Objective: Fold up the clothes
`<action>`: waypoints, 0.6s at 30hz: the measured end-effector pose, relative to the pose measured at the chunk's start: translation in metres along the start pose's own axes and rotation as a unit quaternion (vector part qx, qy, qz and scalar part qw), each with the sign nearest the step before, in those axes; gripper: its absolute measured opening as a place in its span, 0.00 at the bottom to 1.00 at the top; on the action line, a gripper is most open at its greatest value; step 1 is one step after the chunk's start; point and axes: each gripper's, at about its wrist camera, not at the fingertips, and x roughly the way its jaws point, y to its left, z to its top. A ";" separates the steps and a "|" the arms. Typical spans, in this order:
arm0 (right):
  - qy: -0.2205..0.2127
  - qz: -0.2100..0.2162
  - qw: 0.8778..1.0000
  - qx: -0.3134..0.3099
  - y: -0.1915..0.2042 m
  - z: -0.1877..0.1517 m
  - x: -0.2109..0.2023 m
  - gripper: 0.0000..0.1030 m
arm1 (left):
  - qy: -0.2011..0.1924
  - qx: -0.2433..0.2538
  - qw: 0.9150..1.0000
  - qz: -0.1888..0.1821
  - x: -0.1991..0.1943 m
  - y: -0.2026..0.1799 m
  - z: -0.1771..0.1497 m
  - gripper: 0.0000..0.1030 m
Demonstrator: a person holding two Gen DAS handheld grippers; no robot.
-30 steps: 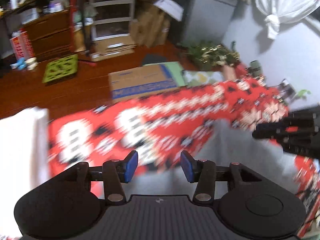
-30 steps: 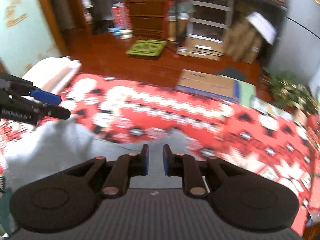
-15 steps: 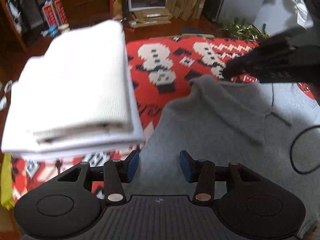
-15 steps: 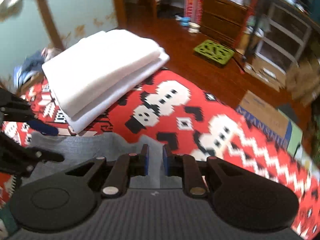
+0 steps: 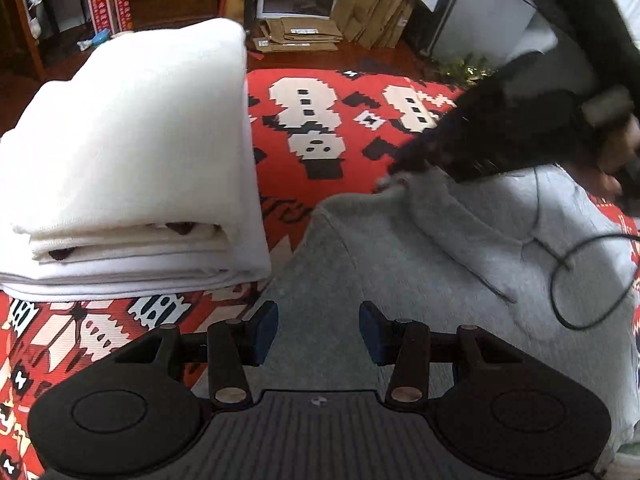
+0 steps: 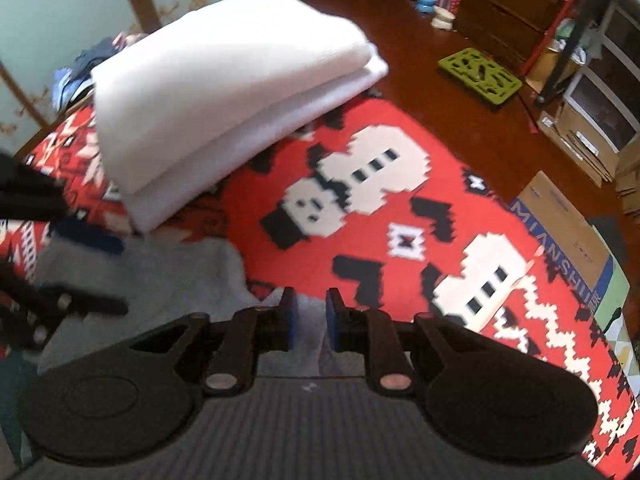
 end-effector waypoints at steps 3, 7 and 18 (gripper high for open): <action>0.006 0.009 1.000 0.003 0.003 -0.006 -0.003 0.29 | 0.001 0.001 1.000 -0.005 0.003 0.001 0.002 0.43; 0.006 0.011 1.000 0.000 0.004 -0.011 0.000 0.33 | 0.000 0.016 1.000 0.003 0.009 0.001 0.004 0.43; -0.075 -0.035 0.994 0.074 -0.027 -0.009 -0.009 0.06 | -0.003 0.008 1.000 0.006 0.012 0.005 0.006 0.43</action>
